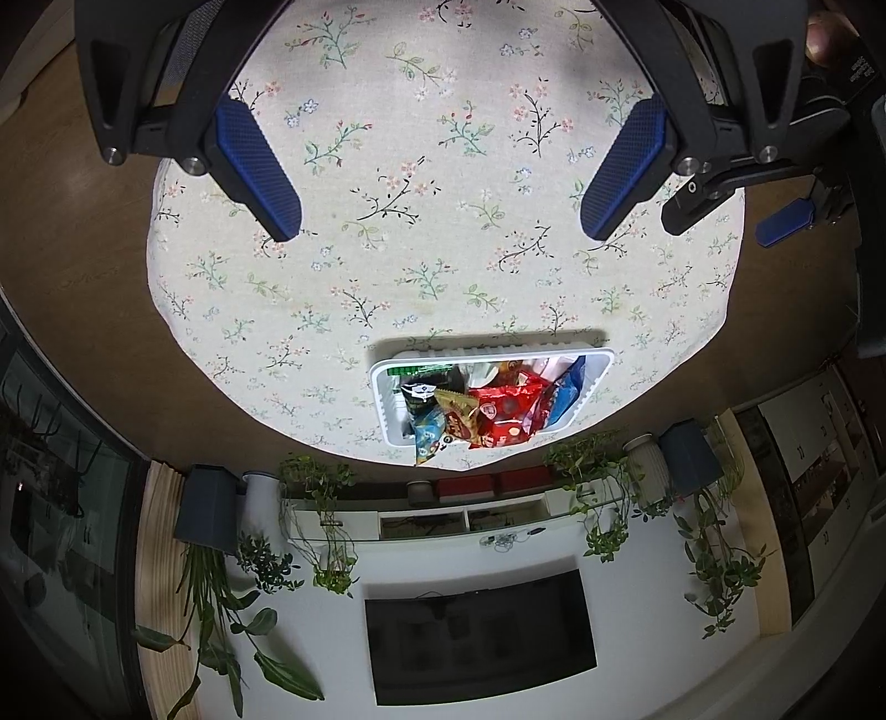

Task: Organize snacks

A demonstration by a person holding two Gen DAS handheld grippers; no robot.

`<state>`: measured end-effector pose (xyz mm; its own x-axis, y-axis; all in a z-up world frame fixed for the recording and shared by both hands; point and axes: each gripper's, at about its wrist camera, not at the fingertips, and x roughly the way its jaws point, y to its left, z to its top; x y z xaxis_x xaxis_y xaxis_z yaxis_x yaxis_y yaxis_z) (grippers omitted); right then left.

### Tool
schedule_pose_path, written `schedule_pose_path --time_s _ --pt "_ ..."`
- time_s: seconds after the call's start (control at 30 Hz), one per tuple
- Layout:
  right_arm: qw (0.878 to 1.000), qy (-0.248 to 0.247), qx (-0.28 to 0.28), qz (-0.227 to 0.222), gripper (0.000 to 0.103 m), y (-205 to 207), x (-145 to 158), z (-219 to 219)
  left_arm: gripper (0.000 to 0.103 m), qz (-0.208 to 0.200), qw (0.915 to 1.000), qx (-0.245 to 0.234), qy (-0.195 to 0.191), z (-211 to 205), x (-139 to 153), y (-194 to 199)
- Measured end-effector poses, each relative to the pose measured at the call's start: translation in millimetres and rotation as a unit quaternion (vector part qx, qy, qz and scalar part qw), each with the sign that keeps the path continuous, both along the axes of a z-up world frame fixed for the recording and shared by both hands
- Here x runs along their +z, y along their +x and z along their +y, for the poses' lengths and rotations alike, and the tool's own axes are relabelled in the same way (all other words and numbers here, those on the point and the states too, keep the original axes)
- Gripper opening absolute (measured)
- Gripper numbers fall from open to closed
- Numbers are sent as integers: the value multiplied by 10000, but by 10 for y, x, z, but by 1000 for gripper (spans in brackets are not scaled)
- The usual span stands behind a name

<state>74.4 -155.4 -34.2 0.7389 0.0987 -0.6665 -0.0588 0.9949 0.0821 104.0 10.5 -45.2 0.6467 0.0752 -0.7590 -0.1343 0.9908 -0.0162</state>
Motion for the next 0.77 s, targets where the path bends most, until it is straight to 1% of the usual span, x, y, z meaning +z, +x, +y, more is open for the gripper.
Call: schedule_pose_path --time_s 0.43,0.67,0.77 --pt "10000 2 -2 23 103 -1 -21 0 103 8 10000 -6 11 9 -3 12" --pt "10000 15 -2 44 103 -21 -29 5 103 -29 9999 73 122 24 -3 -6" --pt "10000 31 -12 75 103 -44 -67 5 103 -29 9999 82 111 37 1 0"
